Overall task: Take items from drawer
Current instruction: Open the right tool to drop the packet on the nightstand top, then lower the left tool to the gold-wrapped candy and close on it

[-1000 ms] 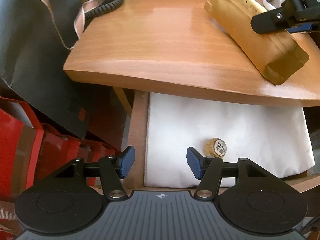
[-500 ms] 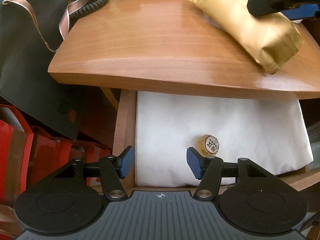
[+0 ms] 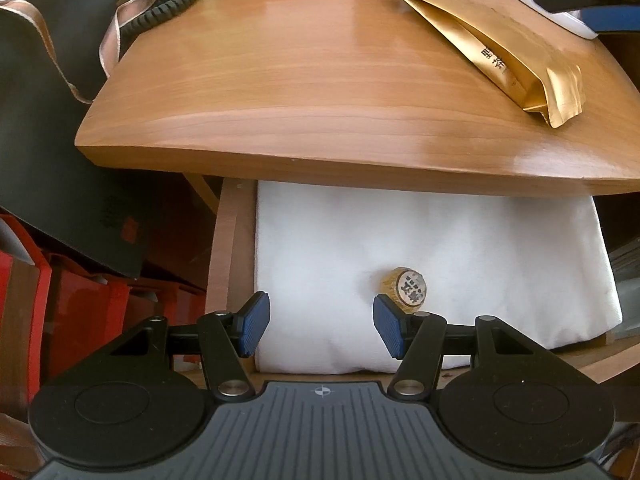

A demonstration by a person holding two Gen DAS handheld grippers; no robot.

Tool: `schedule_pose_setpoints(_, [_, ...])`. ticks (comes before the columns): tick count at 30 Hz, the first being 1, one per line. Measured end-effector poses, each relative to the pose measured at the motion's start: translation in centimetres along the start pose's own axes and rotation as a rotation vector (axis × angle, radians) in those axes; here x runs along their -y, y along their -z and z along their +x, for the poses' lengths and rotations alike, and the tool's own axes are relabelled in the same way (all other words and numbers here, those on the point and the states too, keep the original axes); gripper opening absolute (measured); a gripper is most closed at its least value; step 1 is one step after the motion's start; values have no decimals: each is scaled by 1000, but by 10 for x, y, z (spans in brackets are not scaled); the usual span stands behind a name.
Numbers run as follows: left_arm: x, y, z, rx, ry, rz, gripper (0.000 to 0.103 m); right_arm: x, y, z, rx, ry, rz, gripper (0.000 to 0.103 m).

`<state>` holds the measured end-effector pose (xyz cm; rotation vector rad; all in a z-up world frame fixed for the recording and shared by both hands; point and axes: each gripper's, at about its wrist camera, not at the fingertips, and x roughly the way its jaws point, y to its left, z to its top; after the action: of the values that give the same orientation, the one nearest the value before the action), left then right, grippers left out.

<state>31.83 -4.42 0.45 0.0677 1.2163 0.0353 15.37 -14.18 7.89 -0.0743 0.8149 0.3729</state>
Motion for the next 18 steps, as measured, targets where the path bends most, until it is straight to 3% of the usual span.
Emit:
schedule_pose_setpoints(12, [7,-1,4,-23,12,11,61,1,27,-29,10,-23,29,45])
schedule_pose_setpoints(18, [9,-4,11,-48,41,5,61,-1,52,-26,-50,-10,5,45])
